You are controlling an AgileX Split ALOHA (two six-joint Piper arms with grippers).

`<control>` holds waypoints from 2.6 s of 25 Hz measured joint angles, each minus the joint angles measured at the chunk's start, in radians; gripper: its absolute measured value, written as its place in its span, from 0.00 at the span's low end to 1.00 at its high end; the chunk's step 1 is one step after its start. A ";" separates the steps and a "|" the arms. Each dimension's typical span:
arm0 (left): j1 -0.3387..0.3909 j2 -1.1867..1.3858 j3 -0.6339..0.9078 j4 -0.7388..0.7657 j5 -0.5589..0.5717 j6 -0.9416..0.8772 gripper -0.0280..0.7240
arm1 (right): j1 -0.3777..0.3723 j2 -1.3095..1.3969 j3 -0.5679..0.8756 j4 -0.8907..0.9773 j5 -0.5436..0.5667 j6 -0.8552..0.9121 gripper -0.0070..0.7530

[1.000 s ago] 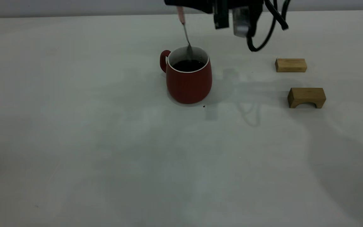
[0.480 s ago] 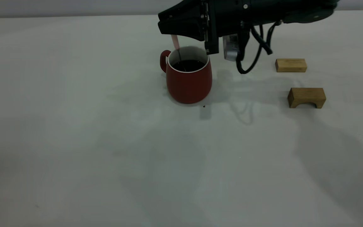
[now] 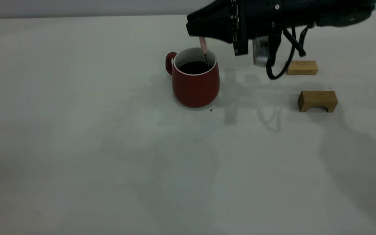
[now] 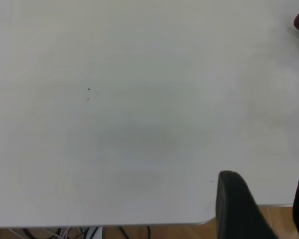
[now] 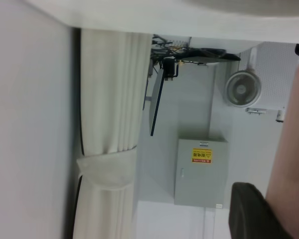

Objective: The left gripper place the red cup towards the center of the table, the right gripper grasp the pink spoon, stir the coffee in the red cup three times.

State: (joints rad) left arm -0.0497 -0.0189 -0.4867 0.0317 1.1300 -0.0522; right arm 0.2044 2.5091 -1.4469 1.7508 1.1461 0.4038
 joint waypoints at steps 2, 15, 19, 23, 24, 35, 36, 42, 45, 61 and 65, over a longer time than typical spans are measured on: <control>0.000 0.000 0.000 0.000 0.000 0.000 0.51 | 0.020 0.000 0.002 0.006 0.000 0.002 0.19; 0.000 0.000 0.000 0.000 0.001 0.000 0.51 | -0.001 0.056 -0.113 -0.021 0.000 0.001 0.19; 0.000 0.000 0.000 0.000 0.001 0.000 0.51 | -0.024 0.011 -0.029 -0.025 -0.003 0.001 0.19; 0.000 0.000 0.000 0.000 0.001 0.000 0.51 | 0.019 0.002 -0.002 0.001 -0.002 0.002 0.19; 0.000 0.000 0.000 0.000 0.001 0.000 0.51 | 0.032 0.008 -0.014 0.002 -0.002 0.002 0.19; 0.000 0.000 0.000 0.000 0.001 0.000 0.51 | 0.008 0.085 -0.167 0.001 0.001 0.002 0.19; 0.000 0.000 0.000 0.000 0.001 0.000 0.51 | -0.005 0.081 -0.157 -0.006 0.000 0.002 0.19; 0.000 0.000 0.000 0.000 0.001 0.000 0.51 | -0.014 0.045 -0.052 -0.021 0.008 0.001 0.19; 0.000 0.000 0.000 0.000 0.001 0.000 0.51 | -0.002 0.040 -0.039 -0.026 0.013 -0.001 0.19; 0.000 0.000 0.000 0.000 0.001 0.000 0.51 | 0.043 -0.061 -0.039 -0.413 0.008 -0.013 0.94; 0.000 0.000 0.000 0.000 0.001 0.000 0.51 | 0.055 -0.152 -0.039 -0.645 0.010 -0.034 0.92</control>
State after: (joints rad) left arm -0.0497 -0.0189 -0.4867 0.0317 1.1309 -0.0522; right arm 0.2599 2.3570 -1.4854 1.1054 1.1566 0.3700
